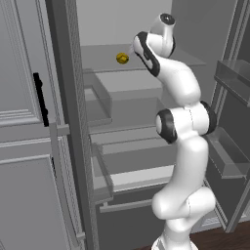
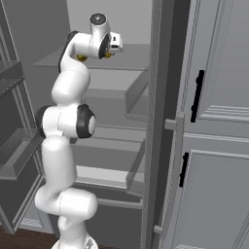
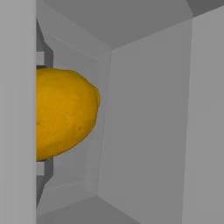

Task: Place one lemon and one steak in each tupperware on the nearby counter, to pack two identical lunches.

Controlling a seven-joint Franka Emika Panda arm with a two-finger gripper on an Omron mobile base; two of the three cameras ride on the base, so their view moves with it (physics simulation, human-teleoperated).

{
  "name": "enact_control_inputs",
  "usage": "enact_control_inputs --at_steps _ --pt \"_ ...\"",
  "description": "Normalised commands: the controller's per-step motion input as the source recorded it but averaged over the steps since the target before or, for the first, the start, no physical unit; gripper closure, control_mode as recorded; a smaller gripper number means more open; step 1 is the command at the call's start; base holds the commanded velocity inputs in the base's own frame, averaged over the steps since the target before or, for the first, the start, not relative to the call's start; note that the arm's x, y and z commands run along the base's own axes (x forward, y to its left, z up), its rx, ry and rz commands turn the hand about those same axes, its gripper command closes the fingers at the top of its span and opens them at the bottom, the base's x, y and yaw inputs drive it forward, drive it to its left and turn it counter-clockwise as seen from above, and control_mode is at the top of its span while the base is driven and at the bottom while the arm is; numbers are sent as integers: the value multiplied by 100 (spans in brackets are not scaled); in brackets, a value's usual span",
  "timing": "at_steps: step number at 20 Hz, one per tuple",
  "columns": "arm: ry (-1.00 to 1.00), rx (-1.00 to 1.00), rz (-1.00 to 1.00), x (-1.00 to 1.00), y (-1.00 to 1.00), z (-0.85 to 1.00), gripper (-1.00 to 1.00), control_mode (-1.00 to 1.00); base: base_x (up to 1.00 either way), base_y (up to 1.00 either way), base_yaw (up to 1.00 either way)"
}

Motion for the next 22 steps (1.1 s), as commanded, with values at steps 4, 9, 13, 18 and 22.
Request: enact_control_inputs --at_steps 4,9,13,18,22 --pt "-1 0 -5 -100 0 11 100 -100 0 0 0" --pt "0 0 -5 -100 0 0 100 -100 0 0 0" --pt "0 0 -1 -100 0 -25 100 -100 0 0 0" --pt "9 0 -1 -100 0 -51 100 -100 0 0 0" --pt "24 0 -1 -100 0 -86 100 -100 0 0 0"
